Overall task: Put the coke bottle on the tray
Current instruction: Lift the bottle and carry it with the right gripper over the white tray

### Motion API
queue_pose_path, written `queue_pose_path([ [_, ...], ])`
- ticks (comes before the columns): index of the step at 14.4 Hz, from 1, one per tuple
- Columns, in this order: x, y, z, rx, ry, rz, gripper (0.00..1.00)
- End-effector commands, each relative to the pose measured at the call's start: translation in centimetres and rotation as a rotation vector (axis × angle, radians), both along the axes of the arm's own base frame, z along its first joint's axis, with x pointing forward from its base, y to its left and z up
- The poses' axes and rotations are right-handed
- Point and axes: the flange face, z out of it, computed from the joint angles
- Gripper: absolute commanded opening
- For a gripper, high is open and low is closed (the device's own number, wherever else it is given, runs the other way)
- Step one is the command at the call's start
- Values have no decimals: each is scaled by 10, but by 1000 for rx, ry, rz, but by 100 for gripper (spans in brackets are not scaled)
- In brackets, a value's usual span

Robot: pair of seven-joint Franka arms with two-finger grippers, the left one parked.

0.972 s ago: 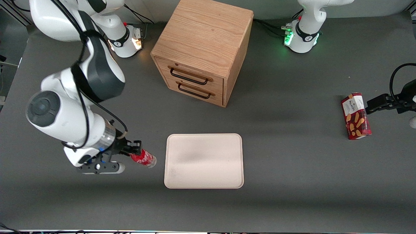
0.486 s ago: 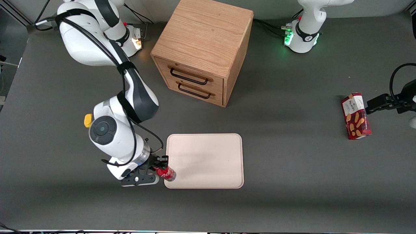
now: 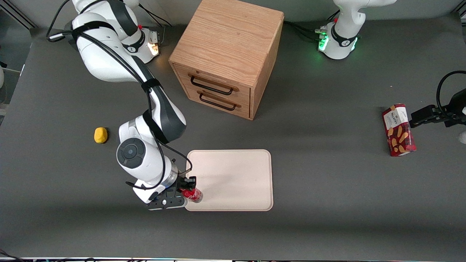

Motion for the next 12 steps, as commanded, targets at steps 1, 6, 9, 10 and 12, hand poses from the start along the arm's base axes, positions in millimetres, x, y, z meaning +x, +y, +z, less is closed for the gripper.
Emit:
queue_pose_path([
  [1, 0, 8, 0, -10, -16, 20, 0],
  [6, 1, 3, -2, -15, -13, 18, 40],
  [9, -1, -1, -19, -27, 10, 14, 45],
  [10, 0, 0, -19, -20, -4, 17, 45],
  [12, -1, 0, -23, -19, -5, 18, 45],
])
